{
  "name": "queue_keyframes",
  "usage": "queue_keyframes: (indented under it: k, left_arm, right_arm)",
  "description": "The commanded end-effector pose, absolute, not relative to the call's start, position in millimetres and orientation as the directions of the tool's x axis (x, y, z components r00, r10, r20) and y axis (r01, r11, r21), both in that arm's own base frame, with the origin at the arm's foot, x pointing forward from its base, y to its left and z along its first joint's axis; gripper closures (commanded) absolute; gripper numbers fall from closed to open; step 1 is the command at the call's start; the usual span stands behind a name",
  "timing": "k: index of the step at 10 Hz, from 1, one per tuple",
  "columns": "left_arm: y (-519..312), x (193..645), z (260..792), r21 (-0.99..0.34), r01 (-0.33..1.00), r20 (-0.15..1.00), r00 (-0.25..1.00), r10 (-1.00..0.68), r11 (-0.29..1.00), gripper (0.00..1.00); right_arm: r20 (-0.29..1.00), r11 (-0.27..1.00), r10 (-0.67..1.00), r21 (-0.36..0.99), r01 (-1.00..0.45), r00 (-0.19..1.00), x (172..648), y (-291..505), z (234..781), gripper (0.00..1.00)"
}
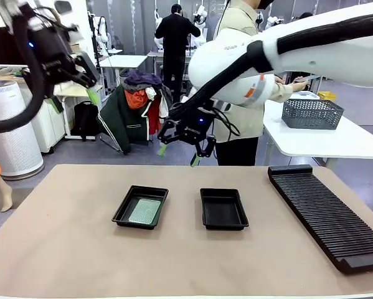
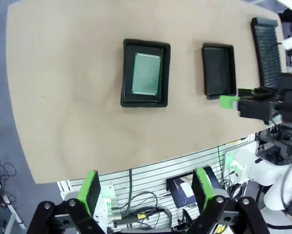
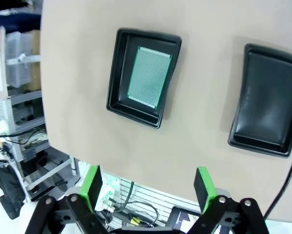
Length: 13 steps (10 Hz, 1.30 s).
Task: Inspect and transfer BCBs to ESD trays.
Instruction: Pick up the ESD tray and place it on the left side of the table.
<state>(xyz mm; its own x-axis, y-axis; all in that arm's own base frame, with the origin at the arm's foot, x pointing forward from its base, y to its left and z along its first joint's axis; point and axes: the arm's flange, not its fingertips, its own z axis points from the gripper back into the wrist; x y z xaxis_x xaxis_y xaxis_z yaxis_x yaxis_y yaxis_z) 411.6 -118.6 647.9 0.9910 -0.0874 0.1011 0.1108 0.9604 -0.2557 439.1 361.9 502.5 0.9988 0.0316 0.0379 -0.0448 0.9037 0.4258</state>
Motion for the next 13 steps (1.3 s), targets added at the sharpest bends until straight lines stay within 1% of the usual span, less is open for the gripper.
queue_keyframes:
  k: [1, 4, 5, 6, 8, 9, 11, 12, 13]
  left_arm:
    - [-131, 431, 621, -0.233, 0.128, 0.063, 0.991, -0.117, 0.964, 0.0]
    - [-157, 460, 566, -0.199, 0.182, 0.099, 0.981, -0.165, 0.963, 0.0]
    - [-162, 465, 553, -0.189, 0.172, 0.099, 0.983, -0.155, 0.967, 0.0]
    - [-165, 470, 540, -0.178, 0.156, 0.106, 0.985, -0.138, 0.972, 0.0]
    - [-176, 483, 507, -0.155, 0.155, 0.102, 0.985, -0.14, 0.976, 0.0]
    - [-183, 489, 492, -0.106, 0.151, 0.133, 0.982, -0.137, 0.983, 0.0]
    - [-192, 504, 460, -0.093, 0.15, 0.098, 0.985, -0.141, 0.984, 0.0]
    - [-196, 508, 448, -0.072, 0.153, 0.098, 0.984, -0.146, 0.986, 0.0]
    - [-198, 514, 435, -0.029, 0.136, 0.122, 0.984, -0.131, 0.99, 0.0]
  right_arm:
    - [0.057, 0.861, 0.037, 0.505, -0.061, 0.998, 419, 334, 491, 0.0]
    - [0.054, 0.811, 0.058, 0.58, -0.079, 0.997, 408, 303, 480, 0.0]
    - [0.048, 0.804, 0.044, 0.592, -0.064, 0.998, 407, 295, 476, 0.0]
    - [0.037, 0.846, 0.041, 0.53, -0.055, 0.998, 416, 319, 492, 0.0]
    - [0.037, 0.846, 0.041, 0.53, -0.055, 0.998, 416, 319, 492, 0.0]
    - [0.037, 0.846, 0.041, 0.53, -0.055, 0.998, 416, 319, 492, 0.0]
    - [0.037, 0.846, 0.041, 0.53, -0.055, 0.998, 416, 319, 492, 0.0]
    - [0.037, 0.846, 0.041, 0.53, -0.055, 0.998, 416, 319, 492, 0.0]
    - [0.037, 0.846, 0.041, 0.53, -0.055, 0.998, 416, 319, 492, 0.0]
